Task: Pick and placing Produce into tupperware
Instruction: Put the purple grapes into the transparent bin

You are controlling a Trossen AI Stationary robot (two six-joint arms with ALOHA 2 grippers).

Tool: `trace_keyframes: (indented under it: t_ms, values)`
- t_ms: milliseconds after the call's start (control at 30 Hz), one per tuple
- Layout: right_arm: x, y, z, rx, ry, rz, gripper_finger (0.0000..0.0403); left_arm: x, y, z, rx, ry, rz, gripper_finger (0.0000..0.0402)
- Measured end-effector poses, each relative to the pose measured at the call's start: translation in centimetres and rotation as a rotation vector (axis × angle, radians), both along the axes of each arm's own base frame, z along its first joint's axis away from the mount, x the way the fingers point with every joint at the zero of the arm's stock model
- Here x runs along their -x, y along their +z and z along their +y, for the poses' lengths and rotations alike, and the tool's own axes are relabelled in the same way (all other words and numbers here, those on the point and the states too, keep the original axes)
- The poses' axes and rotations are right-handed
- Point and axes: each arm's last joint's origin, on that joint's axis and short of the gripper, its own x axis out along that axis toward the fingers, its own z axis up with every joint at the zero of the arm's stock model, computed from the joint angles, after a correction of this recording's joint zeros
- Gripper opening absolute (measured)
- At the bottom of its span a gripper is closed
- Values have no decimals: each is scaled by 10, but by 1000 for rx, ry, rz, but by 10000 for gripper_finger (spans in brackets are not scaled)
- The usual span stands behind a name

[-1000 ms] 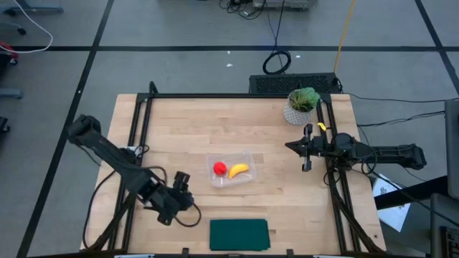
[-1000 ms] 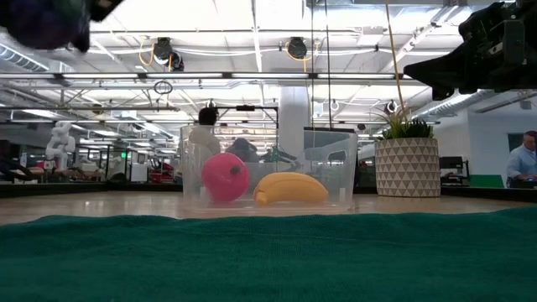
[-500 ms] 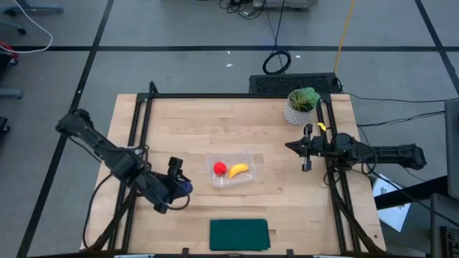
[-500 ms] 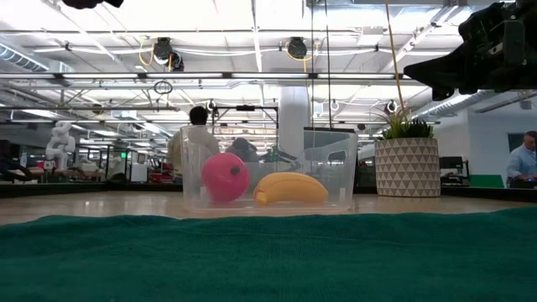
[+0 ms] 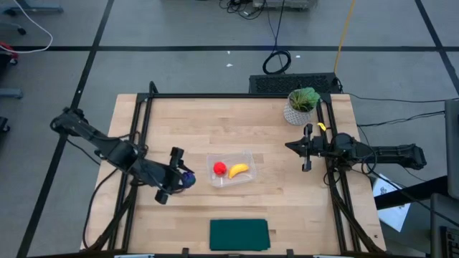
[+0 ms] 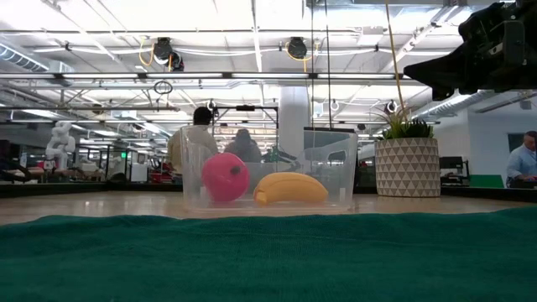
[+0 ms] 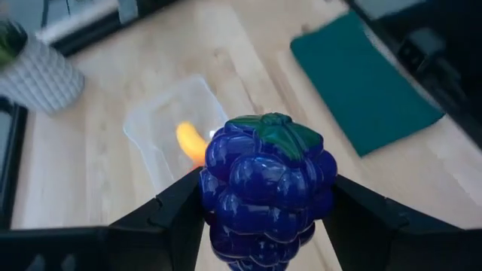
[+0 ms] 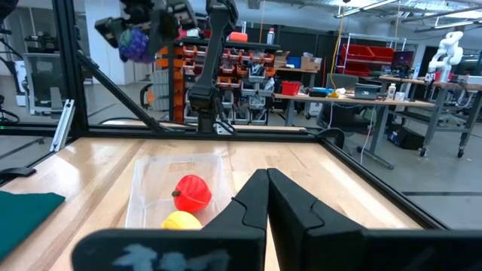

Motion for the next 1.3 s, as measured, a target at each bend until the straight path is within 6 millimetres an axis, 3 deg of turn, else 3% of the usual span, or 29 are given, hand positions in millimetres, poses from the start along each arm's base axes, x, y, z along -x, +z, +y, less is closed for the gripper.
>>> trace_keyframes:
  t_ms: [233, 467, 733, 1000, 1300]
  values:
    - [0, -1, 0, -1, 0, 10, 0, 8, 17, 14, 31, -49, -142, 230]
    - [0, -3, 0, -2, 0, 26, 0, 24, 15, 30, 108, -70, -300, 230]
    - [0, -3, 0, -2, 0, 30, 0, 36, 3, 49, 147, 38, -429, 230]
    - [0, -3, 0, -1, 0, 31, 0, 41, -22, 64, 188, 162, -441, 230]
    - [0, -3, 0, 0, 0, 33, 0, 44, -49, 68, 218, 126, -558, 230]
